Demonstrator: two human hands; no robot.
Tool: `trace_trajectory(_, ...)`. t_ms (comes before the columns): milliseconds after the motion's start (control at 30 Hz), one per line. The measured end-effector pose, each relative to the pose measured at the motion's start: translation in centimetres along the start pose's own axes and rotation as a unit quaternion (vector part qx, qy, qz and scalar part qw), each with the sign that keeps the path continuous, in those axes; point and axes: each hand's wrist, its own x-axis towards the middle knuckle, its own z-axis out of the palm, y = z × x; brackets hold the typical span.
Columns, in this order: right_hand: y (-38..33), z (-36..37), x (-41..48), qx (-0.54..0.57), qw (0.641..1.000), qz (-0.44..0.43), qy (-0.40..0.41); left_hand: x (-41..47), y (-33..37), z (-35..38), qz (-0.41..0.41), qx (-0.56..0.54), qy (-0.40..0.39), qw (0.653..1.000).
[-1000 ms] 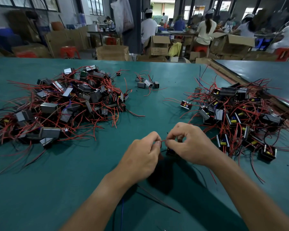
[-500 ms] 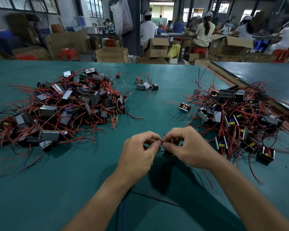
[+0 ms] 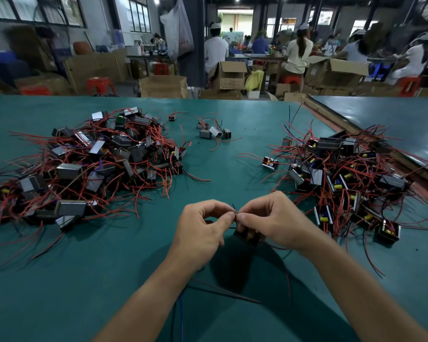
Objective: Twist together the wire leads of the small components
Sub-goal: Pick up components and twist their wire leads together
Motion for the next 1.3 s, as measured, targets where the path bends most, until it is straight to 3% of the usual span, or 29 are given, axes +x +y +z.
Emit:
trace_trajectory(300, -0.41, -0.03, -0.19, 0.033, 0.999, 0.029, -0.032, 0.04, -0.08, 0.29, -0.02, -0.044, -0.009, 0.999)
trace_trajectory(533, -0.34, 0.24, 0.03, 0.042, 0.996, 0.073, -0.012, -0.1, 0.09, 0.31, -0.029, -0.051, 0.006, 0.998)
trace_trajectory(867, -0.47, 0.33, -0.11, 0.065, 0.996, 0.055, -0.035, -0.14, 0.02, 0.73, -0.019, -0.033, -0.008, 0.999)
trace_trajectory(1300, 0.29, 0.58, 0.23, 0.023, 1.0, 0.001, -0.004, -0.24, -0.61, 0.61, -0.044, -0.01, -0.014, 0.999)
